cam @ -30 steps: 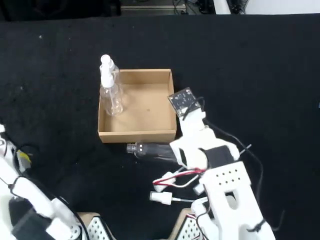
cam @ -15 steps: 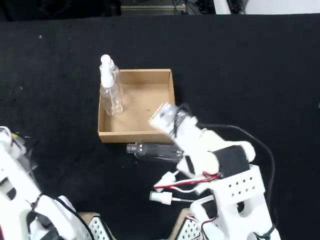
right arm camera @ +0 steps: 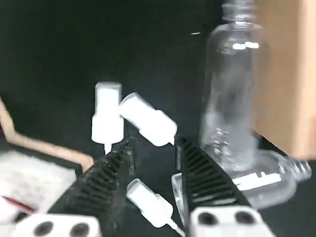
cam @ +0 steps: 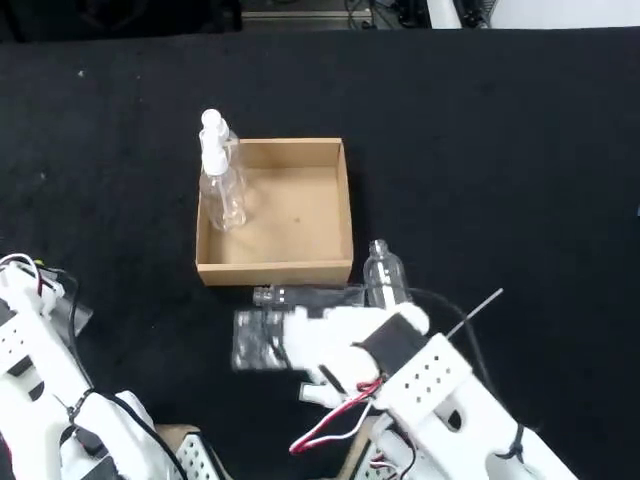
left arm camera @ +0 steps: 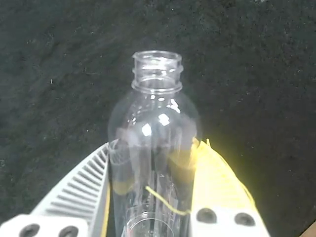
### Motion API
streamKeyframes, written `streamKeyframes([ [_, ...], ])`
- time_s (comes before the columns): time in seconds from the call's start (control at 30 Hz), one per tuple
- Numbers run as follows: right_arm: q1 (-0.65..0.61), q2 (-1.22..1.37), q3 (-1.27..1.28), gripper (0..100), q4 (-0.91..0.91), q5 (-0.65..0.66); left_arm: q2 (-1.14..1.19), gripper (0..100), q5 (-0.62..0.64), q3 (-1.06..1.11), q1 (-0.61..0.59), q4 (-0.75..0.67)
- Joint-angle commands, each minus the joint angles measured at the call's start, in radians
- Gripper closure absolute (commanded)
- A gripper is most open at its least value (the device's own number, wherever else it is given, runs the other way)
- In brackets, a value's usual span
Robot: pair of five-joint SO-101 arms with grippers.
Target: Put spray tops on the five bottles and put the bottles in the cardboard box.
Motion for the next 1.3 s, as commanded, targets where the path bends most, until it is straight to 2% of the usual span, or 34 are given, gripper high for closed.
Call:
streamKeyframes([
  [0.0, -0.014, 0.022, 0.051, 88.9, -0.014, 0.218, -0.034, 97, 0.009, -0.015, -0.010, -0.020],
  [0.07, -0.014, 0.021, 0.082, 88.9, -0.014, 0.307, -0.034, 97, 0.009, -0.016, -0.010, -0.021],
  [0.17, -0.014, 0.021, 0.105, 88.9, -0.029, 0.373, -0.034, 97, 0.009, -0.016, -0.010, -0.018],
  [0.43, -0.014, 0.022, 0.130, 88.2, -0.121, 0.384, -0.038, 97, 0.009, -0.016, -0.010, -0.015],
  [0.57, -0.014, 0.022, 0.147, 80.1, -0.123, 0.382, -0.040, 97, 0.009, -0.016, -0.008, -0.015],
  [0.83, -0.009, 0.024, 0.206, 81.9, -0.201, 0.404, -0.041, 97, 0.006, -0.015, -0.010, -0.015],
  [1.03, 0.063, 0.024, 0.225, 82.2, -0.212, 0.483, -0.043, 97, 0.006, -0.015, -0.010, -0.015],
  [1.27, 0.121, 0.022, 0.312, 82.2, -0.321, 0.494, -0.043, 97, 0.006, -0.015, -0.010, -0.015],
])
